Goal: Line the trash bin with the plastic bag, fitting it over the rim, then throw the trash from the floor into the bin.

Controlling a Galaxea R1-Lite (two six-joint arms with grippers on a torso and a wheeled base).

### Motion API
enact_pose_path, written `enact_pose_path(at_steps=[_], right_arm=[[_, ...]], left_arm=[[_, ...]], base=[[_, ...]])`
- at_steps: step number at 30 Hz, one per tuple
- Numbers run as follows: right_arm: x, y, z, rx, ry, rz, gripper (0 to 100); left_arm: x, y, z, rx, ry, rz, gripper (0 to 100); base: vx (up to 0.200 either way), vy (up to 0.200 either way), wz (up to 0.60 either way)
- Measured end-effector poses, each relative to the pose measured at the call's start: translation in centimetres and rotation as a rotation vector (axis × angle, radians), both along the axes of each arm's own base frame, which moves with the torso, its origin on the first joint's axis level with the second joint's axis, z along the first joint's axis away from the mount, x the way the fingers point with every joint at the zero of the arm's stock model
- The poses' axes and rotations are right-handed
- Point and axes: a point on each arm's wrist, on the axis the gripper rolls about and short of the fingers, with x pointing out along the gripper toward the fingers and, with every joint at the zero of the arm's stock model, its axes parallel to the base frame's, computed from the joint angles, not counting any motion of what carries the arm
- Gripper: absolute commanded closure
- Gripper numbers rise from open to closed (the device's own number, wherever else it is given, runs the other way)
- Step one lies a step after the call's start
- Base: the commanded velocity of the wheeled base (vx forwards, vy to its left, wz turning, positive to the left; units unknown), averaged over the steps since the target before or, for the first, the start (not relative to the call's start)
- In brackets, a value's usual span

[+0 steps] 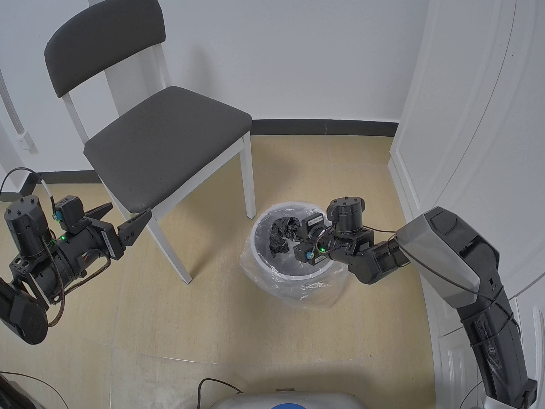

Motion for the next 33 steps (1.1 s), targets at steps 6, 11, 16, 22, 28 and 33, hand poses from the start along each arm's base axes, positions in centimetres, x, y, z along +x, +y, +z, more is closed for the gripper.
enact_pose_path(at_steps=[6, 11, 16, 22, 28, 33], right_arm=[[0.4, 0.8, -0.9, 0.011, 0.000, 0.008, 100], [0.4, 0.9, -1.6, 0.007, 0.007, 0.008, 100], [0.5, 0.9, -1.9, 0.005, 0.010, 0.005, 100], [0.5, 0.7, -2.2, -0.002, 0.015, 0.002, 100], [0.5, 0.4, -2.5, -0.008, 0.020, -0.004, 0], [0.6, 0.1, -2.6, -0.012, 0.023, -0.010, 0]], left_arm=[[0.1, 0.0, -0.1, 0.001, 0.001, -0.001, 0], [0.2, -0.1, -0.3, 0.002, 0.008, -0.002, 0], [0.3, -0.1, -0.3, 0.002, 0.009, -0.002, 0], [0.2, -0.1, -0.4, 0.002, 0.010, -0.002, 0], [0.2, -0.1, -0.4, 0.002, 0.011, -0.002, 0], [0.2, -0.1, -0.4, 0.002, 0.011, -0.002, 0]], base=[[0.000, 0.000, 0.00], [0.000, 0.000, 0.00], [0.000, 0.000, 0.00], [0.000, 0.000, 0.00], [0.000, 0.000, 0.00], [0.000, 0.000, 0.00]])
